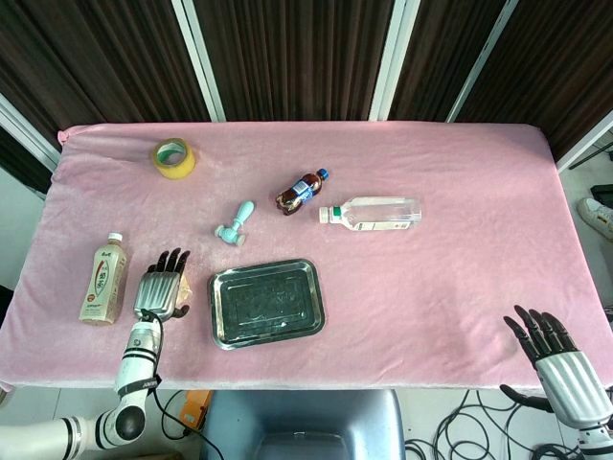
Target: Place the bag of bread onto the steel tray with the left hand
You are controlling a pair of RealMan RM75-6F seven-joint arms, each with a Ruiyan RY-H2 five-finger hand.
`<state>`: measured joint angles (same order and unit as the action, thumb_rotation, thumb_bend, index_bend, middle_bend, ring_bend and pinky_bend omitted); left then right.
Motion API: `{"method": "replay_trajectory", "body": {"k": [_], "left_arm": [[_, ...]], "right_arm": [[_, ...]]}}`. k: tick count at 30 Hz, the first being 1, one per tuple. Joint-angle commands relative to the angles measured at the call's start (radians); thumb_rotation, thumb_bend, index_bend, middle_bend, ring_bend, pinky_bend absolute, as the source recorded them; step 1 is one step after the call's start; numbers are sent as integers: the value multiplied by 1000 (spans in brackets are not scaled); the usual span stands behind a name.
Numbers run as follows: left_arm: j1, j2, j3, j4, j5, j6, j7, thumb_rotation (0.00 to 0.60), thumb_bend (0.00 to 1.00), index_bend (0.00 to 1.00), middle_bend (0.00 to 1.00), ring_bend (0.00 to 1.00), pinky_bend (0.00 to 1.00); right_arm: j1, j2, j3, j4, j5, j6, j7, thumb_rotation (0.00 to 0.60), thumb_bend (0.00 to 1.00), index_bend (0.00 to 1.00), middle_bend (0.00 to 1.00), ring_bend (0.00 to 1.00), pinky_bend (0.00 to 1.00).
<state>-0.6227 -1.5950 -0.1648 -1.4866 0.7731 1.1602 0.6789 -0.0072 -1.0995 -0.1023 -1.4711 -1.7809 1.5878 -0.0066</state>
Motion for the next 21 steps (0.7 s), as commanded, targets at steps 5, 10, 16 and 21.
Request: {"method": "replay_trajectory", "body": {"k": [5,10,16,21], "left_arm": [[-25,-40,-11,97,-125,-56,58,600,565,284,461,531,635],[-19,-46,-8,88,-82,-11,47,600,737,456,597,682,753],[27,-8,19,-85,195,179,-56,600,770,477,612,700,768],[70,-41,79,-203,476,362,-85,600,754,473,602,696,768]], "right_arm": [[0,1,-1,2,-2,1,4,600,26,0,0,0,210],[1,1,-1,0,-1,0,3,600,26,0,0,0,209],[2,0,-1,-1,0,-4,-1,600,26,0,0,0,209],[1,-1,-4,0,-4,-4,-6,600,26,0,0,0,209]]}}
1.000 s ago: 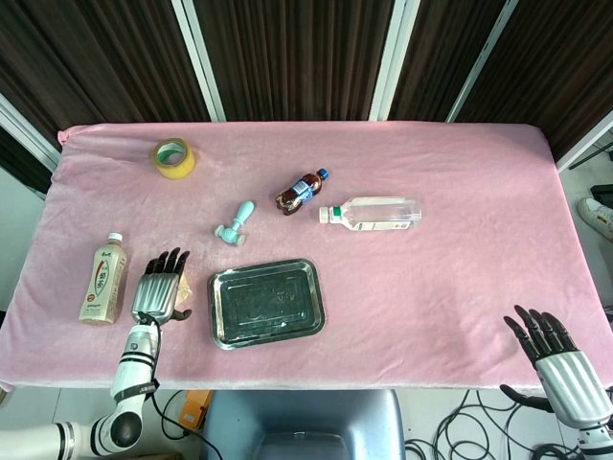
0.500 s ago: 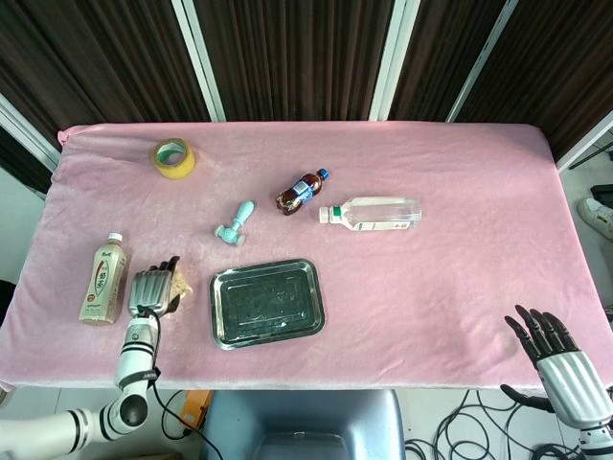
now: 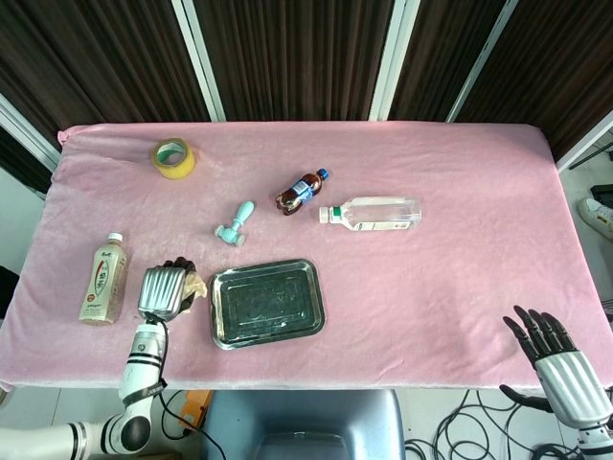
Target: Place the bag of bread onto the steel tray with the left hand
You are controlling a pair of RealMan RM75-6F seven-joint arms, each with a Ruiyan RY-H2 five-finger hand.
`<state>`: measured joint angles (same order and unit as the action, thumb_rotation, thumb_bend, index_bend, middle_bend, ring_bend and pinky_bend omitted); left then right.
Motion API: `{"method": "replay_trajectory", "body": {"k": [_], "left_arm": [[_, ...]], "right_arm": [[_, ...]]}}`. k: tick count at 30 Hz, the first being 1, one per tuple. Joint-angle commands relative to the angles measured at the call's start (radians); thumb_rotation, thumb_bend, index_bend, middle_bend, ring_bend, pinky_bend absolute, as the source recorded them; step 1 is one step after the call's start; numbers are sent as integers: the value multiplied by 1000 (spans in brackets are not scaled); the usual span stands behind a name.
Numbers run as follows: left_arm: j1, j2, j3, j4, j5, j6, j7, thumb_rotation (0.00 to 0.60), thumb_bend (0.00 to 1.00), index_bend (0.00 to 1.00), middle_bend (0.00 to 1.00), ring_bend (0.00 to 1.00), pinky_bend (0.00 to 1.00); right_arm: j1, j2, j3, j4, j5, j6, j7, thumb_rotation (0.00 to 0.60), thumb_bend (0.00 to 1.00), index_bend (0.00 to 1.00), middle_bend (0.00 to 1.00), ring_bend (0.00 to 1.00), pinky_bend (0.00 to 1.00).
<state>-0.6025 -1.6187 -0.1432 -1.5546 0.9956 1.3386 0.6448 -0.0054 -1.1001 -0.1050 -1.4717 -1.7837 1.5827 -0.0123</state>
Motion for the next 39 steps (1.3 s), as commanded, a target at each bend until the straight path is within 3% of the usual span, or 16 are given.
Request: {"method": "replay_trajectory", "body": {"k": [1,6,8,10,13,16,23,27,33,39], "left_arm": [[53,-29,63,-149,272,192,-46,600,750,466,595,695,768],[64,-105,59,-172,279,176,-53,600,698,377,492,620,748],[63,-127,62,-167,259,142,-59,600,632,255,355,471,668],[57,-139,62,-159,227,92,-58,600,517,66,126,191,492],[49,-159,50,-125,184,49,-33,600,384,0,0,7,263],[46,-180,40,-87,166,33,-11,600,310,0,0,0,190],[53,-193,14,-31,138,30,31,600,288,0,0,0,174],[69,-143,2,-79,86,25,76,600,291,0,0,0,173],[96,-43,29,-175,29,29,162,600,298,0,0,0,172],[123,25,48,-207,2,8,122,600,298,0,0,0,171]], "right_arm": [[-1,-1,-1,2,-3,2,0,600,26,0,0,0,210],[-3,-1,-5,9,-12,10,5,600,26,0,0,0,210],[-3,-1,-5,11,-12,11,8,600,26,0,0,0,210],[-2,0,-5,12,-13,12,11,600,26,0,0,0,210],[-2,2,-5,13,-14,13,15,600,26,0,0,0,209],[-2,3,-5,12,-12,12,18,600,26,0,0,0,209],[-3,2,-6,15,-17,20,20,600,26,0,0,0,209],[-1,1,-6,15,-14,14,16,600,26,0,0,0,209],[0,0,-4,10,-11,10,9,600,26,0,0,0,210],[3,-1,-5,6,-8,-3,-4,600,26,0,0,0,209]]}}
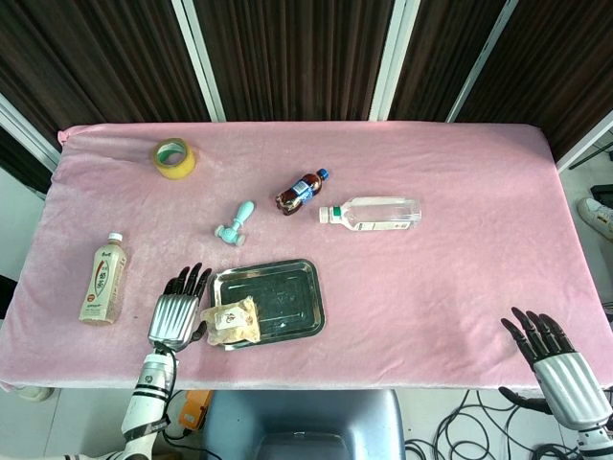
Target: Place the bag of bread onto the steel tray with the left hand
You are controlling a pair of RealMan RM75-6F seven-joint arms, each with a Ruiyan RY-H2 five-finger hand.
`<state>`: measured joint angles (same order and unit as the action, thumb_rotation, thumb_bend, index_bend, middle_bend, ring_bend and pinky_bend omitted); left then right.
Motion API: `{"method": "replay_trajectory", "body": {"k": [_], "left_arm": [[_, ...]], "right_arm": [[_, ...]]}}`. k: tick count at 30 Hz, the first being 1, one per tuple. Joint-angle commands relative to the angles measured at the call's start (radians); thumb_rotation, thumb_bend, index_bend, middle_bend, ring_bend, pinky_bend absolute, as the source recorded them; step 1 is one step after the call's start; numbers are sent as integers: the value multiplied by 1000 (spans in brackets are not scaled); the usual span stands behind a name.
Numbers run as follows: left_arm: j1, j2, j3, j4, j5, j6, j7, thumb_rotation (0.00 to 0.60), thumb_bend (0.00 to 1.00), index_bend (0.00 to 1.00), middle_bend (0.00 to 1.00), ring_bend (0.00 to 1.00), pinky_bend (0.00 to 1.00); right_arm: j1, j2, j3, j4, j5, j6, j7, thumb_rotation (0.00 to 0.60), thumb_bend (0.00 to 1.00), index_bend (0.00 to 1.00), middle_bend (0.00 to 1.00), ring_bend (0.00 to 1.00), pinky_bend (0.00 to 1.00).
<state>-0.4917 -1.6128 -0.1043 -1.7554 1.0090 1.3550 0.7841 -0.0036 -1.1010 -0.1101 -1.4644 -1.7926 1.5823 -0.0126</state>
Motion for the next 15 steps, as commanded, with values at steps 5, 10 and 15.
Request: {"method": "replay_trajectory", "body": {"k": [5,10,15], "left_arm": [[27,44,12,4,-2,15,-20,600,301,0,0,0,173],[63,112,23,-20,33,80,-18,600,312,0,0,0,177],[147,243,70,-58,138,179,-107,600,318,0,0,0,175]], "right_arm": [[2,1,1,-7,5,-6,-6,600,26,0,0,0,209],[1,2,0,-6,5,-5,-4,600,26,0,0,0,211],[0,1,4,-7,7,3,3,600,26,0,0,0,211]]}}
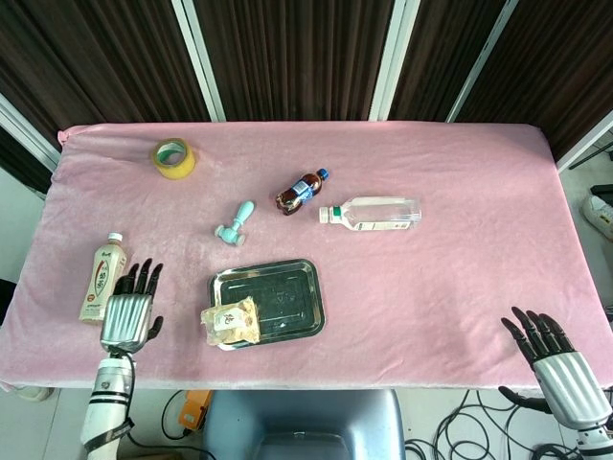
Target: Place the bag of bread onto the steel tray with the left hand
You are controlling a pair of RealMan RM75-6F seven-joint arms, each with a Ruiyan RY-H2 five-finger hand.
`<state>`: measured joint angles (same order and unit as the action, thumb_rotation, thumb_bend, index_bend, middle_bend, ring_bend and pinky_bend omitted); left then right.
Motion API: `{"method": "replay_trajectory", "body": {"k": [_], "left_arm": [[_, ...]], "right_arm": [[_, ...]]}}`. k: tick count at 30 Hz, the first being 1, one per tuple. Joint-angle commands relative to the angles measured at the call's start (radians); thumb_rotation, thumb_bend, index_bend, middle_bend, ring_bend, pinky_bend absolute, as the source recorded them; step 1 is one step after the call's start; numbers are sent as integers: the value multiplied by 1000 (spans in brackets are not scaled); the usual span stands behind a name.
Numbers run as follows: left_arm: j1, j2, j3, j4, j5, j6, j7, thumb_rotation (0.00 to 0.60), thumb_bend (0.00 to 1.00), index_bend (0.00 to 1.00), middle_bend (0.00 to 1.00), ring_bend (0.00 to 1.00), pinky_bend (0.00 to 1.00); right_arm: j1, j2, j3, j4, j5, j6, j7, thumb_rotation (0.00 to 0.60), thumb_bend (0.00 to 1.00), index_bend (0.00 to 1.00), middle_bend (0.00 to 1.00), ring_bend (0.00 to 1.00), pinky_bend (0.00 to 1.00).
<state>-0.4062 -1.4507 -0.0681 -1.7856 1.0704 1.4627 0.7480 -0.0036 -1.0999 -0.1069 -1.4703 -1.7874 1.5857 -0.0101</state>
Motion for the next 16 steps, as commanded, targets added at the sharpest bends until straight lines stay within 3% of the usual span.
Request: {"method": "replay_trajectory", "body": {"k": [1,9,16], "left_arm": [[81,102,49,-25,111,89,-106,600,320,0,0,0,173],[256,202,179,112,348,232,-460,600,321,0,0,0,116],[307,197,208,201,395,209,-556,600,321,0,0,0,108]], "right_arm": [[0,0,1,-1,3,-1,0,600,26,0,0,0,211],[1,-8,5,-1,5,-2,-6,600,26,0,0,0,211],[5,-13,9,-10,18,-20,-30,600,26,0,0,0,211]]}}
